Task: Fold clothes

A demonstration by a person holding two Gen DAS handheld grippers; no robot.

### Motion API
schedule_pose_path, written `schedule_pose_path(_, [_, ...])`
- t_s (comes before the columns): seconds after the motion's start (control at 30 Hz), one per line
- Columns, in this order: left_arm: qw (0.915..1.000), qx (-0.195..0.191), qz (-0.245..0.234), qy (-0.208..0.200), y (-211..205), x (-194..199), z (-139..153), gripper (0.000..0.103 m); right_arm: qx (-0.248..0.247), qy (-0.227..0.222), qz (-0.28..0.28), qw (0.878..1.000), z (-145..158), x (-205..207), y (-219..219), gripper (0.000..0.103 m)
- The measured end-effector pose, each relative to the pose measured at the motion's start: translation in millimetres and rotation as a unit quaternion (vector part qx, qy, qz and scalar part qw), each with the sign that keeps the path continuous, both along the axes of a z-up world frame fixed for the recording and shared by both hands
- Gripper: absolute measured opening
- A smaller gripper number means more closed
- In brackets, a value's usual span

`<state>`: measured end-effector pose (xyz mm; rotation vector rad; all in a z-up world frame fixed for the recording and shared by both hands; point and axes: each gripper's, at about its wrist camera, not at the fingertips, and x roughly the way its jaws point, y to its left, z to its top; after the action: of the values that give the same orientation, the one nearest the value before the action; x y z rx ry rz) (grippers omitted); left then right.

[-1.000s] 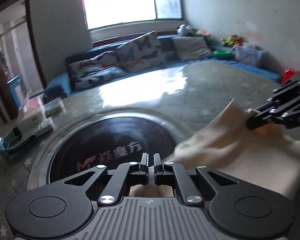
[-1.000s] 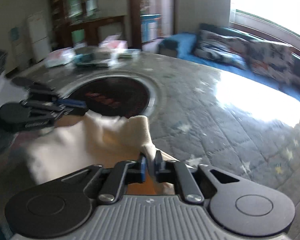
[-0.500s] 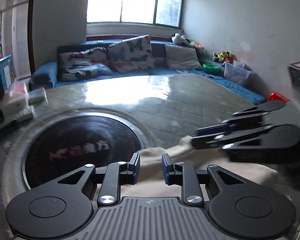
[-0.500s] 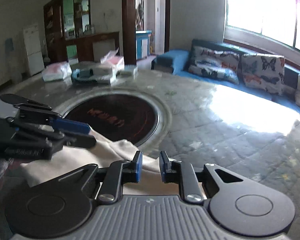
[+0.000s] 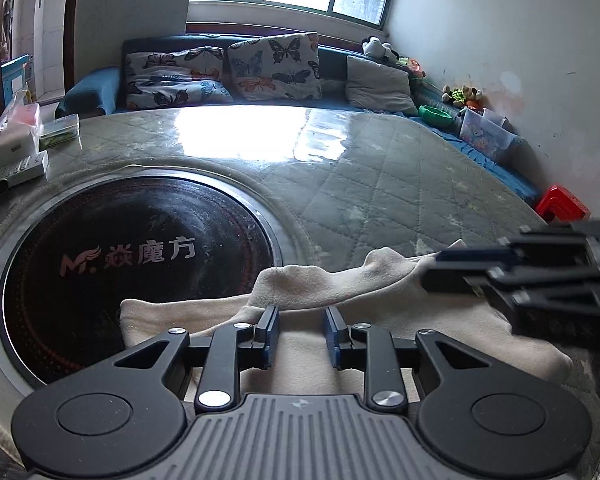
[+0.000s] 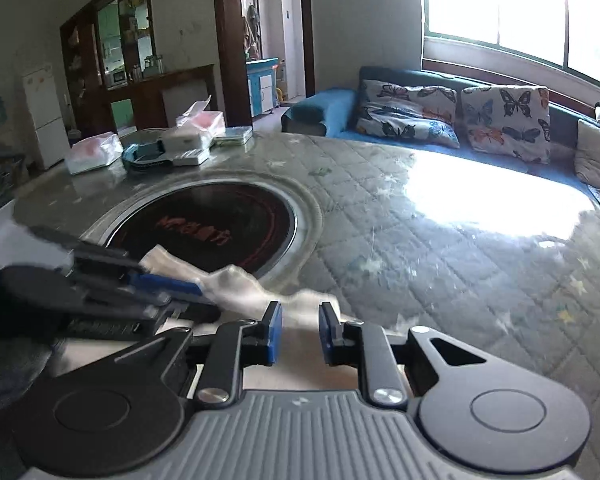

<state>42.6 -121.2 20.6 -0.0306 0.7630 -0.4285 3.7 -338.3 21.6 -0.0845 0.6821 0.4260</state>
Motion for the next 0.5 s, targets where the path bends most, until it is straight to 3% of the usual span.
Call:
schedule_pose_path(0.2, [1.0000,-0.001,0.002,0.001,0,0,2,0.030,0.014,0.029,-0.052,0.998,-20,10,-23,0.018])
schedule_pose_path(0.27, [1.0000,-0.002,0.006,0.000,1,-2,4,0.036,0.020,0.027,-0.055,0.998,-16,11,-25,0.018])
schedule_pose_path(0.33, [0.9999,0.001,0.007,-0.012,1,-10,10,0.050,0.018,0.019,-0.049,0.998,-11,7,-25,0.020])
schedule_pose_path(0.43, [0.9991,0.011,-0.002,-0.040,0,-29,20,0.052,0.004,0.001,-0.025,1.000,-1,-9,-21,0.021])
schedule_pose_path(0.5, [0.9980,0.022,-0.011,-0.059,-3,-44,25,0.053,-0.004,-0.007,-0.007,1.000,4,-20,-17,0.030])
